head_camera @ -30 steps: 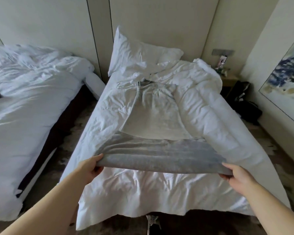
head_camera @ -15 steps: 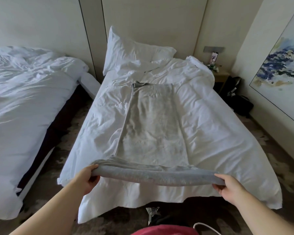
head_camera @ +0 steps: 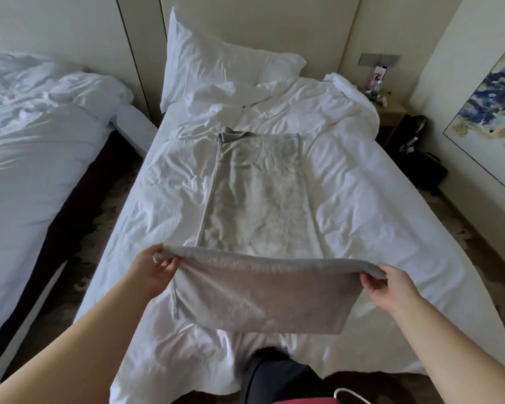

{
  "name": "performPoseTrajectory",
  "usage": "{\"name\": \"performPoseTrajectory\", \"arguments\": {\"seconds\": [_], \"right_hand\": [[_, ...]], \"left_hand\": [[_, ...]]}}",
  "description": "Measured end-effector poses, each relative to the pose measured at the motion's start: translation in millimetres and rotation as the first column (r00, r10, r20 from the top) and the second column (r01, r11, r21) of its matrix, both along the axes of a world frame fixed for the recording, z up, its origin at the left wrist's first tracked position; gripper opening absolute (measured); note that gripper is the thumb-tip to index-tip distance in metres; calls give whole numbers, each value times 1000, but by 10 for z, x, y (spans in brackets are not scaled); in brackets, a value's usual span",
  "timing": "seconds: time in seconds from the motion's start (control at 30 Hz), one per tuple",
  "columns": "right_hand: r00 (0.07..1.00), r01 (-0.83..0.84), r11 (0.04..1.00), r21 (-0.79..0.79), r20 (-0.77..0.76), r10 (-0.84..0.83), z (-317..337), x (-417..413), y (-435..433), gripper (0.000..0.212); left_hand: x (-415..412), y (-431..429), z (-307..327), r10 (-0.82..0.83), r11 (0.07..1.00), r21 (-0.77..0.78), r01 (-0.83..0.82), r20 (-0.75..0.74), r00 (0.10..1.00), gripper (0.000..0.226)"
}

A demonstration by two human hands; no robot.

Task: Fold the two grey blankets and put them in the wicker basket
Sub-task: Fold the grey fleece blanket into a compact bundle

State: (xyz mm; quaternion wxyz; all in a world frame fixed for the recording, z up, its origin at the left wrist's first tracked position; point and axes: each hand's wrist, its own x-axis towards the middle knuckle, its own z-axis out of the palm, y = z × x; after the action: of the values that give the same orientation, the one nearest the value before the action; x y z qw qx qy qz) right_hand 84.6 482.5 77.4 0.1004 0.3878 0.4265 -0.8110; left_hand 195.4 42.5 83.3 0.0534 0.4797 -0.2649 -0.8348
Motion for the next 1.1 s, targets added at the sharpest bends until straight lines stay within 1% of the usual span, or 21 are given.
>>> {"name": "performPoseTrajectory", "arguments": {"seconds": [0.03,0.07,0.13,0.17,0.2,0.27,0.3,0.33,0.43,0.5,0.53,0.63,0.7,0.73,0.8,0.83,0.9,0.97,1.0,1.07,1.1], "right_hand": [[1000,24,1000,-16,15,-24,-66,-190,-60,15],[999,23,1000,-15,43,-22,-163,-370,-116,17],[990,-62,996,56,133,54,-443,-649,-221,26],[976,-124,987,104,193,103,-616,-722,-273,28],[955,-182,974,136,260,142,-795,-750,-322,30],[908,-274,948,160,368,200,-1112,-706,-385,43],[887,-310,935,175,406,219,-1240,-665,-395,49],[873,-333,925,186,432,227,-1334,-622,-403,51],[864,-353,910,216,448,229,-1473,-508,-411,37],[865,-365,899,242,446,231,-1498,-426,-381,38],[864,-373,891,258,446,232,-1502,-371,-355,39],[860,-396,864,310,456,230,-1514,-155,-241,38],[849,-414,845,339,478,225,-1550,15,-148,37],[838,-433,831,350,497,227,-1579,106,-100,36],[811,-471,809,352,532,241,-1641,271,-6,35],[802,-481,808,340,543,249,-1672,336,35,37],[794,-479,826,297,548,263,-1734,407,91,46],[795,-455,861,227,539,278,-1792,398,118,50],[799,-434,882,184,530,283,-1821,367,124,48],[809,-393,913,108,514,287,-1869,278,116,39],[814,-374,924,80,507,285,-1874,233,97,33]], "left_hand": [[-174,-67,-78,15,1000,20,-15,-18,1000,19],[-336,-130,-195,-1,1000,2,1,2,1000,24],[-574,-201,-487,-93,989,-103,105,116,989,18],[-630,-192,-639,-143,977,-128,169,187,972,14],[-654,-162,-783,-199,963,-127,237,255,946,13],[-616,-88,-1042,-298,937,-75,340,336,894,15],[-576,-52,-1146,-324,930,-49,365,358,876,16],[-530,-22,-1237,-334,925,-42,377,378,863,17],[-403,41,-1403,-280,932,-87,352,441,853,11],[-297,59,-1450,-241,924,-150,352,485,841,3],[-226,64,-1478,-236,907,-193,374,502,832,7],[39,97,-1570,-264,823,-301,482,548,793,29],[228,159,-1614,-303,790,-293,539,578,758,37],[320,197,-1638,-322,799,-252,546,587,743,41],[470,272,-1691,-360,845,-133,517,574,736,50],[520,299,-1716,-369,872,-75,484,550,749,54],[548,313,-1759,-344,920,7,391,490,801,53],[498,295,-1814,-298,949,42,312,442,846,53],[449,284,-1840,-273,959,47,280,424,864,55],[322,280,-1869,-214,976,49,213,414,885,57],[250,288,-1860,-181,983,49,177,414,892,54]]}}
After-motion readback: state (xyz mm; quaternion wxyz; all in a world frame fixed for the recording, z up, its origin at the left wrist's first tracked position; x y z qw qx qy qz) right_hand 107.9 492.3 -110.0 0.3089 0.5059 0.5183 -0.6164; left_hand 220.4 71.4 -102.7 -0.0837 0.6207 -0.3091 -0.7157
